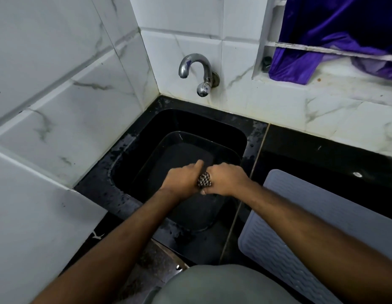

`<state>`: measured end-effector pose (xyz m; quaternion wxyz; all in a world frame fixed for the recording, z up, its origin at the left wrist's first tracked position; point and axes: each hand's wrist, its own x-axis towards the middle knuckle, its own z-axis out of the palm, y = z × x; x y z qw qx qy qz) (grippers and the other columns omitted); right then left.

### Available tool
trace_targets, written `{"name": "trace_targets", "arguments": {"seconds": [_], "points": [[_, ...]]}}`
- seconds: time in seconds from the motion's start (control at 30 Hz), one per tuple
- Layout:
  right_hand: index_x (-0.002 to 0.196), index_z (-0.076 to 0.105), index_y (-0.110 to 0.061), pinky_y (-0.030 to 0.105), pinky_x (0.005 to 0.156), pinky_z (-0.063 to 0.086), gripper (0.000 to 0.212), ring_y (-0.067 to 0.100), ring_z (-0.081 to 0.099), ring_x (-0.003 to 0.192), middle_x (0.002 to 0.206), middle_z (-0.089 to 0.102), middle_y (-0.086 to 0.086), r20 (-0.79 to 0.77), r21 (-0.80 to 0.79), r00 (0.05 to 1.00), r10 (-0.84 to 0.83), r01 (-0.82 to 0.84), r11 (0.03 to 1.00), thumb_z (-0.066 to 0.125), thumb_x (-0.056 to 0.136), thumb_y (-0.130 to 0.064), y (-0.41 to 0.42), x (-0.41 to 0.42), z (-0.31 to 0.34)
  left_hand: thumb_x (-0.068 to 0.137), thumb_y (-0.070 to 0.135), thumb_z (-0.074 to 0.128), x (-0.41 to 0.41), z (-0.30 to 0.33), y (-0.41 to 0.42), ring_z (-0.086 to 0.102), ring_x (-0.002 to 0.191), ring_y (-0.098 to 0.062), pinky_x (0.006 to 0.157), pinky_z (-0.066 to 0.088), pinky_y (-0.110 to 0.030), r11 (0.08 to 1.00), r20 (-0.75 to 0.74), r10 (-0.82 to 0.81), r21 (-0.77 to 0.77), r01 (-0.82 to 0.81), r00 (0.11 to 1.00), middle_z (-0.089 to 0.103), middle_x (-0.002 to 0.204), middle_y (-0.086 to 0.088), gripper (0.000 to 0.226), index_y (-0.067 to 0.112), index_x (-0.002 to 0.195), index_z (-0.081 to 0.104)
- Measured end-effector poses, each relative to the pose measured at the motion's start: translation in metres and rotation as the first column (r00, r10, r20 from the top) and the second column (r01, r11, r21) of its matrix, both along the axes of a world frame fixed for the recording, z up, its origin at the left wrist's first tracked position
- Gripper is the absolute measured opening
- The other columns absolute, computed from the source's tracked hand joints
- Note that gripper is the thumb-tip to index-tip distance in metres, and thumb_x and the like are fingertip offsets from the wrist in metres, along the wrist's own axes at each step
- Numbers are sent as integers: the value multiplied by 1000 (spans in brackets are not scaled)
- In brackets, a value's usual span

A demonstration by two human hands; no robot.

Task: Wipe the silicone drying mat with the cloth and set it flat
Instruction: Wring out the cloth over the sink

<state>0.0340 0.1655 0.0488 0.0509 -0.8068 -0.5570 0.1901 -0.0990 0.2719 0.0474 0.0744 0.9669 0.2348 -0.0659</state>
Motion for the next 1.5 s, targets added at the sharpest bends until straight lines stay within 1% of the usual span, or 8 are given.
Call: {"name": "trace_targets", "arguments": {"seconds": [0.17,0.33,0.57,0.7,0.87,1.0,1.3,1.5], "points": [[112,43,-29,34,66,48,54,17,62,92,102,59,-7,89,190,992,86,-102,976,73,75,-56,-35,4,-8,79,38,85,-26,8,-4,64,77,-13,52,48,-24,431,-65,208,-890,-151,976,70,99,-12,47,12,113,65],[136,44,-26,37,83,50,68,19,53,104,120,46,1,135,467,986,98,-151,871,76,77,-34,-52,3,0,97,59,51,-40,12,-21,57,63,-14,42,35,-19,-121,-161,466,-986,-117,870,64,86,-10,58,5,113,66],[148,38,-39,46,109,36,59,32,36,138,153,28,12,225,567,974,6,-136,813,42,97,-9,-90,-10,-32,98,44,59,-35,11,-33,58,56,-12,34,32,-18,60,84,660,-996,58,746,66,87,-11,48,-2,112,64],[124,64,-32,35,108,40,62,15,41,134,146,37,0,-245,612,957,-155,277,741,48,82,10,-101,-21,-39,88,25,77,-35,-4,-52,57,59,-9,40,40,-22,196,178,689,-979,55,703,64,85,0,32,12,106,55],[129,53,-27,39,88,56,39,16,72,91,106,71,1,-894,-78,231,-383,763,641,46,99,-51,-86,-36,-13,75,19,87,-36,-18,-58,53,85,1,75,47,-19,596,470,478,-794,118,742,55,97,18,49,15,106,50],[121,65,-21,37,88,54,46,19,70,104,112,73,3,-963,-107,96,-250,719,687,42,99,-55,-79,-44,-2,78,26,84,-31,-15,-71,58,88,-8,75,50,-28,708,548,353,-686,166,758,58,98,13,45,26,107,49],[114,66,-17,41,94,54,22,19,69,104,108,74,3,-978,17,134,-161,816,577,59,97,-30,-85,-44,12,93,31,70,-30,-7,-89,68,85,-23,67,58,-40,-203,-141,734,-979,16,664,69,106,-16,38,4,118,59],[111,56,-37,45,88,57,46,8,69,98,106,71,-8,-834,217,475,-281,750,625,75,73,-54,-89,-52,0,99,18,61,-26,-4,-103,67,68,-13,57,52,-23,-108,-44,711,-993,48,701,72,86,-12,27,-5,112,67]]}}
